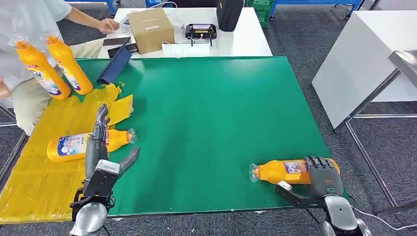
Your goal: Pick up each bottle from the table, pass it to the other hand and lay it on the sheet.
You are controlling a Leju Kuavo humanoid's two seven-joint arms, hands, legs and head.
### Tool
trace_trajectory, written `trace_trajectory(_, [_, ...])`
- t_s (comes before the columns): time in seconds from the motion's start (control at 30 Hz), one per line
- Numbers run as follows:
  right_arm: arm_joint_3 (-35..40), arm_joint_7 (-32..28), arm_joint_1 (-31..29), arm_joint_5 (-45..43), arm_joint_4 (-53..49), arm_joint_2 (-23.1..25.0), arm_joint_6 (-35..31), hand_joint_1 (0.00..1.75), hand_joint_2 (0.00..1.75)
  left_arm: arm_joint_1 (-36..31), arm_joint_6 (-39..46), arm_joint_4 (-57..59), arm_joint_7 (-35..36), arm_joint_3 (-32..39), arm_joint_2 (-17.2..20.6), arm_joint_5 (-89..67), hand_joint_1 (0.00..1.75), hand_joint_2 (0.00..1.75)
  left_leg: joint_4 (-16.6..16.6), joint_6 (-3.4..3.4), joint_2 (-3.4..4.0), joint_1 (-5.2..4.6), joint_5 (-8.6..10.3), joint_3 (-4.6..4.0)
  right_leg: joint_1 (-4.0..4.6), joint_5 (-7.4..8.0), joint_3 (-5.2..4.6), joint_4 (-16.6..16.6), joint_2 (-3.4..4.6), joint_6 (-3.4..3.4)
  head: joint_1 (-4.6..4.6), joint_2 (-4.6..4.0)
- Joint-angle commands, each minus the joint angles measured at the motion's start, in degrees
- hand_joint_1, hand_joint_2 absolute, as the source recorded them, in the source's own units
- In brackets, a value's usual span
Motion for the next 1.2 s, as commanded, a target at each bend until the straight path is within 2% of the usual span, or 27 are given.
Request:
trace_trajectory(0.03, [2.3, -2.84, 1.06, -4.26, 7.09, 0.71, 2.97, 1.62, 1.75, -1.63, 0.11, 3.53, -0.52, -1.14, 0.14, 1.32, 0.0, 1.75, -0.06, -0.09, -0.24, 0.12, -0.04, 0.12, 0.09, -0.06, 0.22, -0.13, 0.01, -0.1, 0.02, 0.0])
trace_trajectory(0.07, [2.6, -3.58, 1.3, -5.48, 7.18, 0.38, 3.6, 1.64, 1.75, -1.77, 0.16, 3.82, -0.61, -1.19, 0.16, 1.44, 0.0, 1.75, -0.07, -0.12, -0.32, 0.15, -0.06, 0.13, 0.12, -0.09, 0.25, -0.14, 0.02, -0.14, 0.02, 0.0])
trace_trajectory(0.1, [2.84, -5.14, 1.65, -7.86, 6.85, 0.11, 4.48, 1.59, 1.75, -1.87, 0.16, 4.04, -0.71, -1.25, 0.25, 1.58, 0.0, 1.75, -0.09, -0.1, -0.33, 0.13, -0.04, 0.12, 0.1, -0.08, 0.24, -0.16, -0.03, -0.11, 0.0, 0.0])
trace_trajectory(0.13, [2.89, -9.57, 2.76, -13.62, 5.55, -0.81, 5.9, 1.62, 1.75, -2.02, 0.07, 4.52, -1.18, -1.39, 0.55, 2.08, 0.0, 1.75, -0.07, -0.07, -0.31, 0.12, -0.05, 0.12, 0.09, -0.09, 0.23, -0.14, -0.06, -0.08, 0.0, 0.0])
trace_trajectory(0.17, [3.3, -10.95, 3.63, -16.0, 3.84, -1.48, 5.73, 1.62, 1.75, -2.01, 0.22, 4.73, -1.46, -1.4, 0.71, 2.28, 0.0, 1.75, -0.09, -0.08, -0.42, 0.15, -0.07, 0.14, 0.12, -0.12, 0.28, -0.16, -0.07, -0.13, 0.02, 0.0])
trace_trajectory(0.2, [3.81, -11.21, 4.1, -17.48, 2.39, -1.99, 5.59, 1.55, 1.75, -1.8, 0.41, 4.63, -1.6, -1.34, 0.81, 2.37, 0.0, 1.75, -0.08, -0.05, -0.41, 0.14, -0.09, 0.14, 0.11, -0.13, 0.28, -0.16, -0.12, -0.1, 0.02, 0.0])
trace_trajectory(0.37, [4.36, -10.47, 4.23, -18.14, 1.2, -2.32, 6.18, 1.55, 1.75, -1.59, 0.53, 4.38, -1.73, -1.3, 0.86, 2.46, 0.0, 1.75, -0.05, -0.01, -0.19, 0.14, -0.18, 0.14, 0.11, -0.11, 0.24, -0.16, -0.02, -0.06, 0.02, 0.0])
trace_trajectory(0.63, [4.36, -10.47, 4.23, -18.14, 1.2, -2.32, 6.18, 1.55, 1.75, -1.59, 0.53, 4.38, -1.73, -1.3, 0.86, 2.46, 0.0, 1.75, -0.07, -0.07, -0.26, 0.18, -0.21, 0.18, 0.15, -0.15, 0.29, -0.19, -0.04, -0.08, 0.02, 0.0])
trace_trajectory(0.67, [4.32, -11.45, 4.12, -20.18, 0.98, -1.97, 5.3, 1.59, 1.75, -1.56, 0.49, 4.26, -1.81, -1.48, 0.92, 2.45, 0.0, 1.75, -0.05, -0.05, -0.18, 0.17, -0.22, 0.17, 0.13, -0.14, 0.25, -0.16, -0.02, -0.06, 0.0, 0.0])
trace_trajectory(0.7, [4.27, -12.57, 4.23, -21.94, -0.91, -1.44, 3.47, 1.75, 1.75, -1.07, 0.02, 3.73, -1.73, -1.71, 1.03, 2.45, 0.0, 1.75, -0.07, -0.1, -0.32, 0.2, -0.23, 0.21, 0.15, -0.18, 0.33, -0.19, -0.01, -0.12, 0.0, 0.0])
trace_trajectory(0.83, [4.02, -11.8, 2.41, -21.2, -10.76, 4.77, -3.04, 1.75, 1.75, 1.08, -1.84, 0.63, -0.65, -2.4, 0.72, 0.92, 0.0, 1.75, -0.04, -0.12, -0.07, 0.2, -0.26, 0.17, 0.16, -0.15, 0.23, -0.13, 0.22, -0.13, 0.02, 0.0])
trace_trajectory(0.9, [3.68, -11.95, 1.88, -21.52, -15.06, 8.01, -6.73, 1.75, 1.75, 1.54, -3.28, -0.26, -0.03, -3.16, 0.57, 0.31, 0.0, 1.75, -0.02, -0.15, 0.05, 0.19, -0.29, 0.08, 0.15, -0.15, 0.63, -0.07, 0.39, -0.16, 0.07, 0.0])
trace_trajectory(1.0, [1.59, -17.3, 2.65, -29.45, -22.89, 13.57, -14.0, 1.75, 1.75, 2.13, -8.21, -0.63, 0.96, -5.53, 1.59, 0.44, 0.0, 1.75, 0.02, -0.11, 0.32, 0.17, -0.27, -0.06, 0.15, -0.04, 0.49, 0.02, 0.49, -0.14, -0.04, 0.0])
trace_trajectory(1.1, [0.14, -21.51, 3.03, -39.3, -30.3, 18.53, -18.95, 1.75, 1.75, 2.53, -11.12, 0.02, 1.19, -8.78, 2.2, 0.43, 0.0, 1.75, 0.01, -0.11, 0.03, 0.1, -0.16, -0.24, 0.08, -0.09, 0.33, 0.11, 0.21, -0.11, 0.0, 0.0])
trace_trajectory(1.2, [1.32, -22.83, 1.56, -44.4, -31.3, 20.19, -19.51, 1.75, 1.75, 1.68, -12.59, 1.63, 1.28, -11.8, 2.49, 1.04, 0.0, 1.75, 0.05, -0.16, 0.01, 0.15, -0.23, -0.19, 0.1, -0.18, 0.38, 0.15, 0.31, -0.16, 0.0, 0.0])
